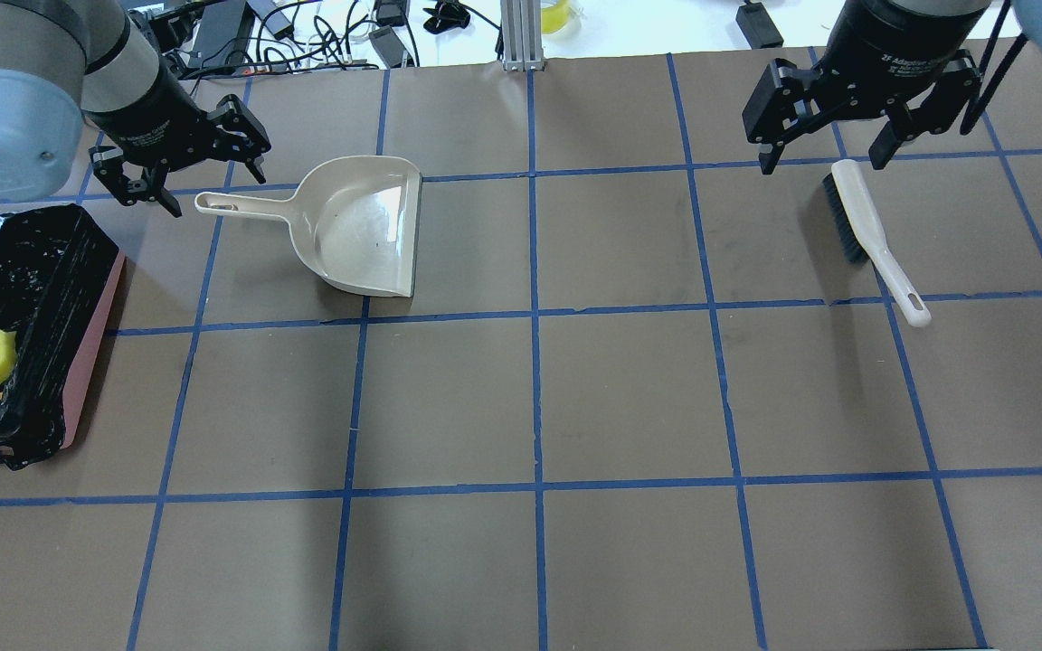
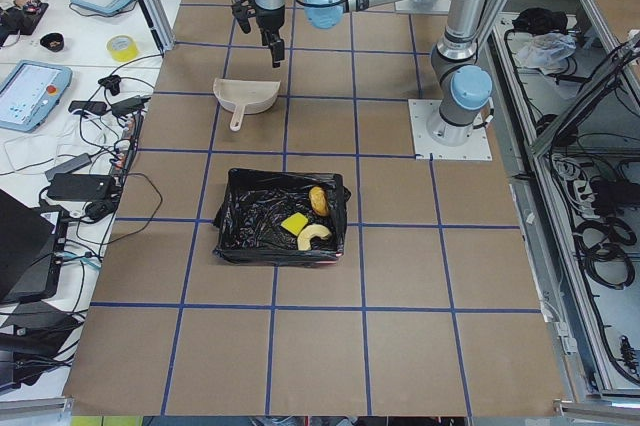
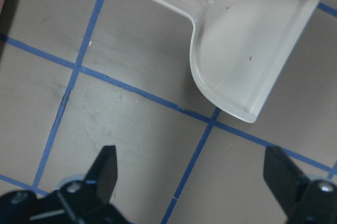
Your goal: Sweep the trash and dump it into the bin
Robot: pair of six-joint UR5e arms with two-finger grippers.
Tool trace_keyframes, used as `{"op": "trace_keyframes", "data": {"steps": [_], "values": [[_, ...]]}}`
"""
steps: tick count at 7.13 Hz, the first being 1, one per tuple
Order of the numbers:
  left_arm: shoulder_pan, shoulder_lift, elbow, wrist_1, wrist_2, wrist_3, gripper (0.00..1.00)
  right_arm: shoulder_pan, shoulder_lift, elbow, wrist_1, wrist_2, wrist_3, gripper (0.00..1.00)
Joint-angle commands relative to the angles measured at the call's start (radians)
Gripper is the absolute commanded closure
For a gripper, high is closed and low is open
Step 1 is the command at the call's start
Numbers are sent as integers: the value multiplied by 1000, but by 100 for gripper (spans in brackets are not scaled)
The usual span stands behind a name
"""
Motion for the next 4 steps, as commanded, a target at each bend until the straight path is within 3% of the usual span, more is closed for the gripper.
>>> {"op": "trace_keyframes", "data": {"steps": [1,3,4], "values": [[-26,98,25,-117,-52,39,0,0,0,-2,0,3,0,0],[-52,158,85,-283,-77,224,0,0,0,0,0,4,0,0],[-78,172,85,-288,-62,281,0,0,0,-2,0,3,0,0]]}}
